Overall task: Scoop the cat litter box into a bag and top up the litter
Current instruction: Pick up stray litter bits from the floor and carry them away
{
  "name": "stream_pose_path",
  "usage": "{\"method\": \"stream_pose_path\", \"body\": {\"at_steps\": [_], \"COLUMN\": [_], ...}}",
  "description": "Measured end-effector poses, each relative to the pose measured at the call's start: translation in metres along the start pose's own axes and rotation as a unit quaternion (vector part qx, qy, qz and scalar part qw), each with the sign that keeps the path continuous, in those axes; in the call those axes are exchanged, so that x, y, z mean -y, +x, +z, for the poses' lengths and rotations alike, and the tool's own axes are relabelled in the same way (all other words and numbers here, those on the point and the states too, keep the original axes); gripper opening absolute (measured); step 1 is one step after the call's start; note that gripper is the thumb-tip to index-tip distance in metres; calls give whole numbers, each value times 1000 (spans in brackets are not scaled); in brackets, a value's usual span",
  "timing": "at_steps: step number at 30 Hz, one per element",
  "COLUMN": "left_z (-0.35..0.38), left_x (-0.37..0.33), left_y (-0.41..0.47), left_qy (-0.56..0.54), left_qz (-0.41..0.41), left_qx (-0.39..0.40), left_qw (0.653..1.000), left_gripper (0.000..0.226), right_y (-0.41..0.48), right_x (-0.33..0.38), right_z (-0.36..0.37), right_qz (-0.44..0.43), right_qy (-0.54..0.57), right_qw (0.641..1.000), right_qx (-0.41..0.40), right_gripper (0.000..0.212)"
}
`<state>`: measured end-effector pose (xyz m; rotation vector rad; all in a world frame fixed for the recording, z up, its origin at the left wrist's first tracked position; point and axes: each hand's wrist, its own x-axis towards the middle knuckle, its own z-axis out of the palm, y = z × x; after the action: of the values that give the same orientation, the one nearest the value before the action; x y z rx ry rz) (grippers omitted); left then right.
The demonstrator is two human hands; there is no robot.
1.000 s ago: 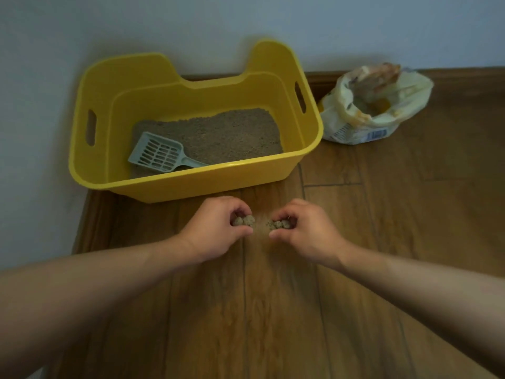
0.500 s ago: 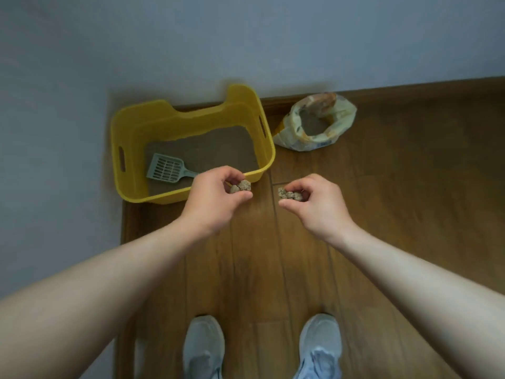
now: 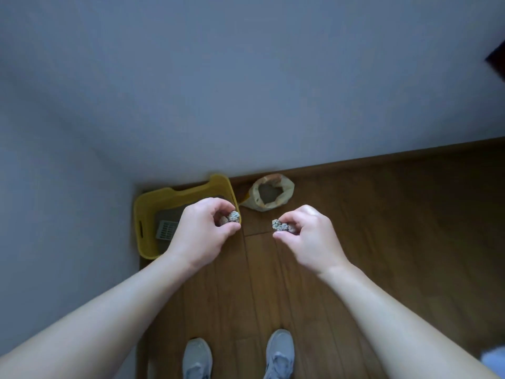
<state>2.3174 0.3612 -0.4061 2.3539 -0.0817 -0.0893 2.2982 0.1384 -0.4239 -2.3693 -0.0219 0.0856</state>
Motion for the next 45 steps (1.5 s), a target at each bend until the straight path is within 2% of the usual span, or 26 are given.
{"method": "stream_pose_path", "body": {"at_steps": [7, 17, 25, 32, 37, 45], "left_z": [-62, -128, -142, -128, -110, -67], "left_x": [-97, -221, -284, -331, -368, -419], "left_y": [-3, -34, -52, -51, -61, -128], "left_qy": [35, 56, 49, 37, 39, 34], "left_qz": [25, 43, 72, 144, 241, 389], "left_qx": [32, 23, 31, 87, 154, 292], "left_qw": [999, 997, 996, 985, 958, 873], "left_gripper": [28, 28, 28, 29, 28, 28], "right_y": [-14, -52, -93, -135, -191, -320], "right_x": [65, 131, 146, 152, 152, 168], "right_z": [-97, -209, -272, -305, -320, -317], "right_qz": [25, 31, 50, 104, 192, 339], "right_qy": [30, 43, 46, 34, 11, 3], "right_qw": [999, 997, 989, 973, 938, 846], "right_qx": [-31, -59, -131, -202, -289, -411], "right_gripper": [21, 23, 20, 20, 23, 22]}}
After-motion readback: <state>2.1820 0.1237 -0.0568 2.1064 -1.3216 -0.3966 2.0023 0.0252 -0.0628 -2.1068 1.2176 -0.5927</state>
